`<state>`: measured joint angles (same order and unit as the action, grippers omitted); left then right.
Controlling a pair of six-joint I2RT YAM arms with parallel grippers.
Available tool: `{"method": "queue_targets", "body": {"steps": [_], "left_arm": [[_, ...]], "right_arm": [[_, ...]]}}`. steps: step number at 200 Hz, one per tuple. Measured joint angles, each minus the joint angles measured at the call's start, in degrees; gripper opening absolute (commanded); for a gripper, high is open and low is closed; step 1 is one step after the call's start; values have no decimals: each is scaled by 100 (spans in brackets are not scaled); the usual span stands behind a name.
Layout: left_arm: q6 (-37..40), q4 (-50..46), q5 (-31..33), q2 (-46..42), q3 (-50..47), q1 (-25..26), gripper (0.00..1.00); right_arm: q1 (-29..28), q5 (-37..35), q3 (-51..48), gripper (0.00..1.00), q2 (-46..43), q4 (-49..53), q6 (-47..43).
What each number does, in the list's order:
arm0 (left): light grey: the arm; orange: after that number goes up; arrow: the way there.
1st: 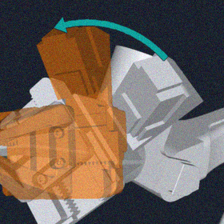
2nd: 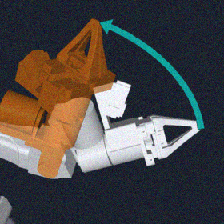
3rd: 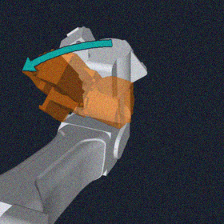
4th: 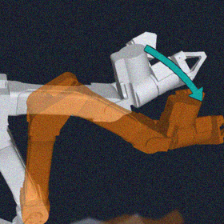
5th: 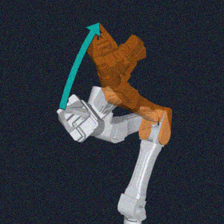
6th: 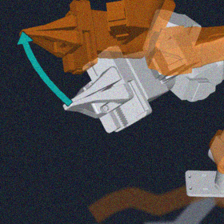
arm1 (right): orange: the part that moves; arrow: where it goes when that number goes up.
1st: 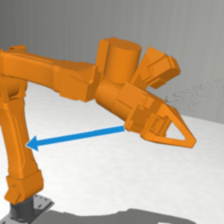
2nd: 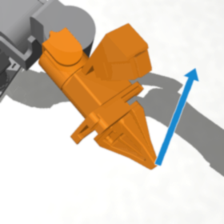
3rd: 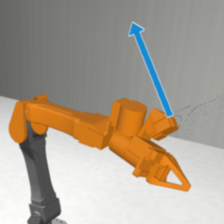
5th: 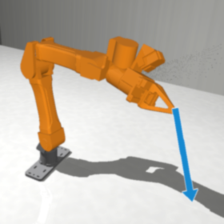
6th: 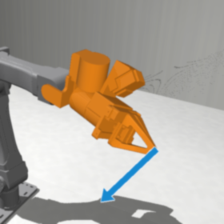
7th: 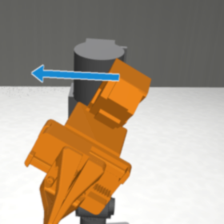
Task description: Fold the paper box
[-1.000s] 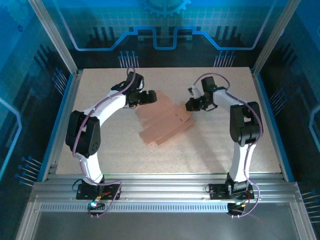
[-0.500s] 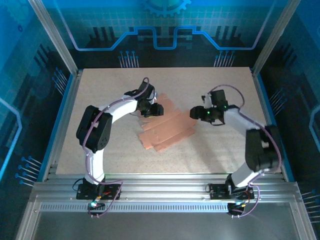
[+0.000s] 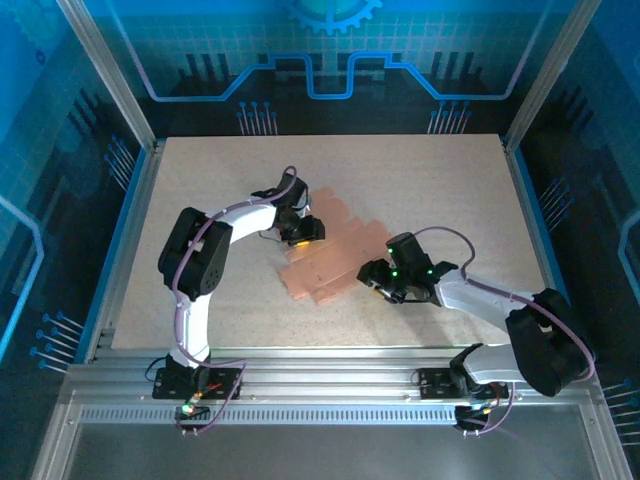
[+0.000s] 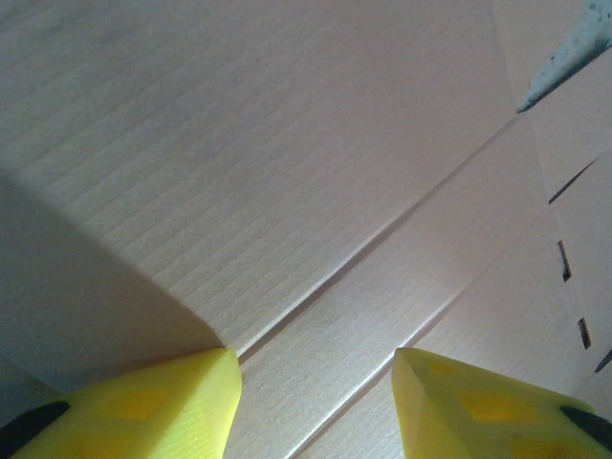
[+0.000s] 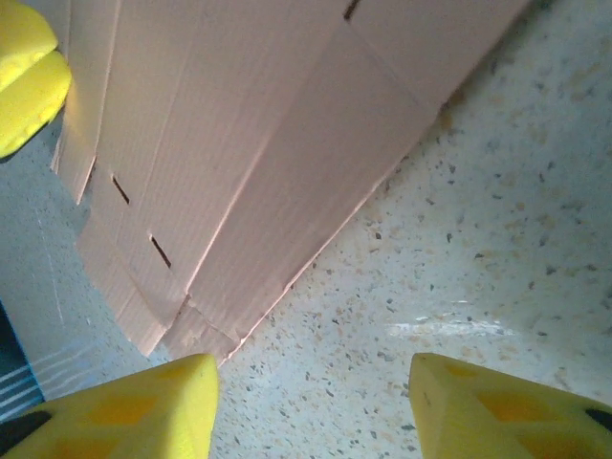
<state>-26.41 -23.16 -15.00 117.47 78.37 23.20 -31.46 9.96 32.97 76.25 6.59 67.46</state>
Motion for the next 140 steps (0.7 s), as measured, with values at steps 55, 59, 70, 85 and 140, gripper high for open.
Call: {"method": "queue_targets", "body": {"steps": [55, 59, 70, 85, 140], "left_arm": [[-337, 501, -164, -203, -452, -4, 50], [-376, 549, -184, -229, -503, -4, 50], [-470, 660, -223, -302, -645, -4, 50], [-570, 807, -251, -396, -815, -4, 50], [-881, 1165, -179, -634, -1233, 33, 48]], "right_arm": [[33, 396, -15, 41, 1023, -1097, 570], [33, 407, -11, 38, 1040, -1119, 573], [37, 428, 13, 32, 1128, -1121, 599], [37, 398, 57, 23, 1143, -1023, 595], [31, 415, 649, 17, 1224, -798, 291]]}}
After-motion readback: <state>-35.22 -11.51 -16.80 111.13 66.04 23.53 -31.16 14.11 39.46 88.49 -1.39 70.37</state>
